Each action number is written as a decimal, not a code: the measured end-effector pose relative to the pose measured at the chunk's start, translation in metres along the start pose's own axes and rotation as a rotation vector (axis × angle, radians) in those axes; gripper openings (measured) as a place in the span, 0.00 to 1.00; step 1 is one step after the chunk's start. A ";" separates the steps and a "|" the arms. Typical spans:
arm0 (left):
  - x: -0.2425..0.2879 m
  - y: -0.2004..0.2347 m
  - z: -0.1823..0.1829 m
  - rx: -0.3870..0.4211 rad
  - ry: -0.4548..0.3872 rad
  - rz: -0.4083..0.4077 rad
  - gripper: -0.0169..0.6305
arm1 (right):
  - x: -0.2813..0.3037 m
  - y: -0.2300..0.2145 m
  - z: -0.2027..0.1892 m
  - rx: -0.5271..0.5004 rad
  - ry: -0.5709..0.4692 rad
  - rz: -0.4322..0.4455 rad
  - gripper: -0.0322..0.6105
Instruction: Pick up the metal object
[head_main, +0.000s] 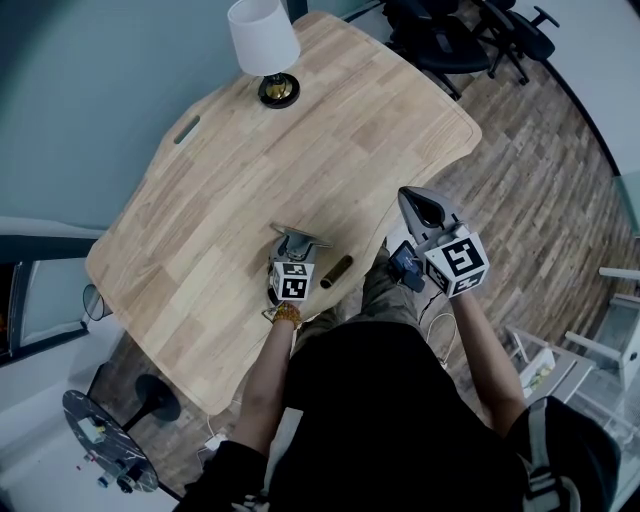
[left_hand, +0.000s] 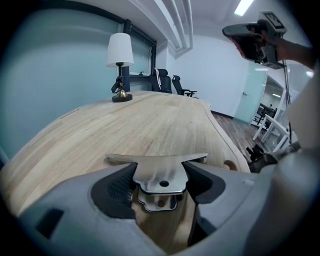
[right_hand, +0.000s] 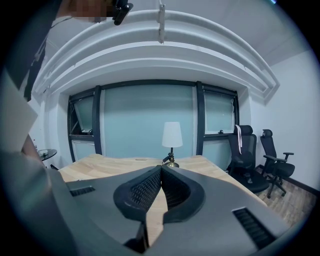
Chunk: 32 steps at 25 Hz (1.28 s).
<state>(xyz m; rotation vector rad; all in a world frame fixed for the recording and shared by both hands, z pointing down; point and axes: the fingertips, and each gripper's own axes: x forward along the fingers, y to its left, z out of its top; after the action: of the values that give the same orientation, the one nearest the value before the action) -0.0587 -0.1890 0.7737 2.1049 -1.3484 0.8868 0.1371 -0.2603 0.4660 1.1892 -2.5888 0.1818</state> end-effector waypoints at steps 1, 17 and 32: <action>-0.002 0.000 0.002 0.000 -0.005 0.003 0.50 | 0.000 0.001 0.001 0.002 -0.001 0.002 0.05; -0.026 0.007 0.031 0.015 -0.098 0.026 0.50 | -0.001 0.013 0.009 -0.015 -0.026 0.016 0.05; -0.088 0.010 0.113 0.049 -0.307 0.073 0.50 | -0.004 0.024 0.014 -0.026 -0.045 0.023 0.05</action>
<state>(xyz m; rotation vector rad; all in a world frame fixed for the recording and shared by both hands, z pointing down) -0.0653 -0.2185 0.6338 2.3137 -1.5787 0.6475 0.1185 -0.2452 0.4517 1.1676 -2.6362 0.1266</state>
